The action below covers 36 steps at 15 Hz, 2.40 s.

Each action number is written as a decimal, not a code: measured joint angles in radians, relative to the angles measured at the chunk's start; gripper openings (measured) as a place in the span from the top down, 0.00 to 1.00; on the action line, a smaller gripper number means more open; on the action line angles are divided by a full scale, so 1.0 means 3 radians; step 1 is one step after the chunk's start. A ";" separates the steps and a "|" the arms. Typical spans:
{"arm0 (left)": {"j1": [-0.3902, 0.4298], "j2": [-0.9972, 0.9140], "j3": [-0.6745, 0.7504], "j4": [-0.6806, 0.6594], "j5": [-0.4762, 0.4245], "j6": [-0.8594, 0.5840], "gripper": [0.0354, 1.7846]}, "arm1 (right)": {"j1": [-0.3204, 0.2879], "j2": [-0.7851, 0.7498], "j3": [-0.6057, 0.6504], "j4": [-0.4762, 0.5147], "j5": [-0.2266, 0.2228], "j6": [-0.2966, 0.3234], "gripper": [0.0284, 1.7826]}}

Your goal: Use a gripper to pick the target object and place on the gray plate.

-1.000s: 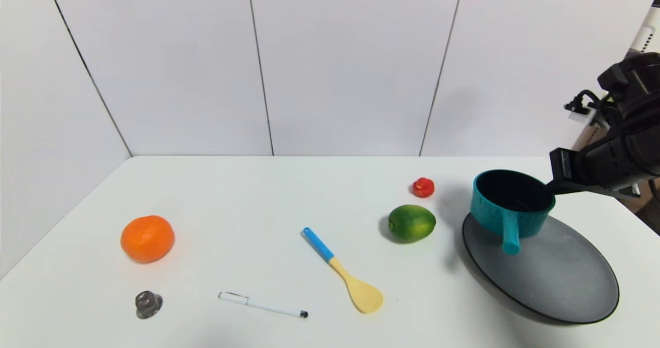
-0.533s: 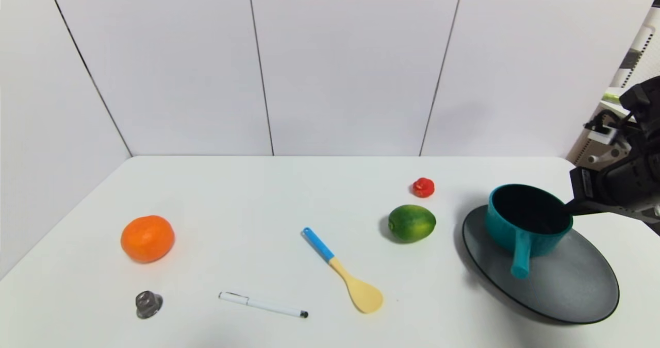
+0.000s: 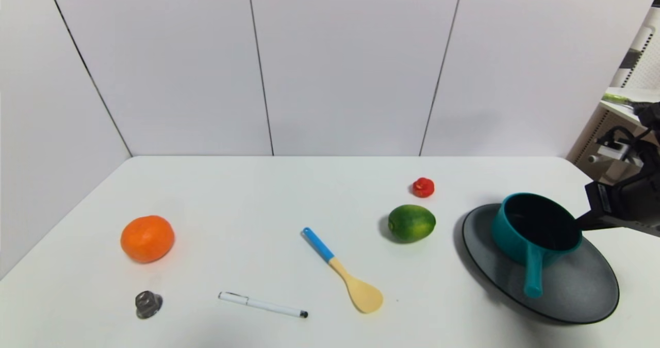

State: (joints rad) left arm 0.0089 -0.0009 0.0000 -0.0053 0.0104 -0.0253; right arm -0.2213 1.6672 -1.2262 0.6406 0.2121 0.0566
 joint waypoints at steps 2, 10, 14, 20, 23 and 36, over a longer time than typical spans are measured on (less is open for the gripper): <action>0.0000 0.0000 0.0000 -0.0001 0.0000 0.0000 0.06 | -0.0003 0.0007 -0.0001 0.0000 0.0003 0.0000 0.98; 0.0000 0.0000 0.0000 0.0000 -0.0001 -0.0001 0.06 | 0.0013 0.0010 -0.0077 0.0029 0.0009 -0.0001 0.50; 0.0000 0.0000 0.0000 0.0000 -0.0001 -0.0001 0.06 | -0.0004 -0.0092 -0.0127 0.0032 -0.0015 0.0010 0.31; 0.0000 0.0000 0.0000 -0.0001 -0.0001 -0.0001 0.06 | -0.0072 -0.0821 -0.0191 0.0006 -0.0032 0.0020 0.17; 0.0000 0.0000 0.0000 -0.0001 -0.0001 0.0000 0.06 | -0.0060 -0.1390 -0.0048 -0.0122 -0.0039 0.0019 0.13; 0.0000 0.0000 0.0000 0.0000 -0.0001 -0.0001 0.06 | 0.0665 -0.3969 0.2709 -0.2638 -0.0917 -0.0216 0.06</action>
State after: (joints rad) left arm 0.0089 -0.0009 0.0000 -0.0053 0.0100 -0.0257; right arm -0.0219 0.4766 -0.4136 -0.1509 -0.0630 -0.0081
